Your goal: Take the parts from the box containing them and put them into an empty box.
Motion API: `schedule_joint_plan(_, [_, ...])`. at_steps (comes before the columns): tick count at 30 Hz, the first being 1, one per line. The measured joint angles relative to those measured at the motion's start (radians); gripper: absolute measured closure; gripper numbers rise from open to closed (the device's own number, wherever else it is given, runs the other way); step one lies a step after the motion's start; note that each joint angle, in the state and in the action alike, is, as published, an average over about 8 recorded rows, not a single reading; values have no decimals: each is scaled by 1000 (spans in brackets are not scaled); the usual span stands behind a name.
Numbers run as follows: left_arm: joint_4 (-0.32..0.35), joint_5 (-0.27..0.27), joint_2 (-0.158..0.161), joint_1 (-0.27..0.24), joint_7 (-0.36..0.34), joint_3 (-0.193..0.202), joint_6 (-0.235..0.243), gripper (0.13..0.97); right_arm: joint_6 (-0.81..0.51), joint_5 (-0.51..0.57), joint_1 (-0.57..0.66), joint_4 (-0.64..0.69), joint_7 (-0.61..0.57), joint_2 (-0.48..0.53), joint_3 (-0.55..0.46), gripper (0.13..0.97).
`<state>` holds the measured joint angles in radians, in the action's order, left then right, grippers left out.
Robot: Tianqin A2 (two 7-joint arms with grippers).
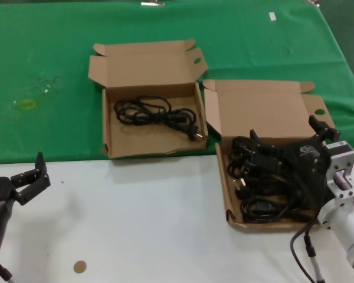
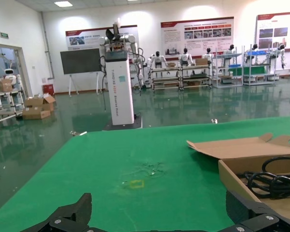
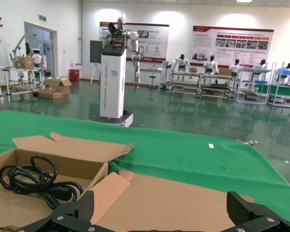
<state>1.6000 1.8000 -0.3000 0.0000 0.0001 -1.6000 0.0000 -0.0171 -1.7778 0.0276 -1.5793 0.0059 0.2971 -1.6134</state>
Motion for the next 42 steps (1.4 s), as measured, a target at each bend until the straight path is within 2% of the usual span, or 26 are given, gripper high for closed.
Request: schedule_joint_plan(42, [0, 0, 0, 0, 0, 0, 0, 132, 0, 0, 0, 0, 0, 0, 0, 129])
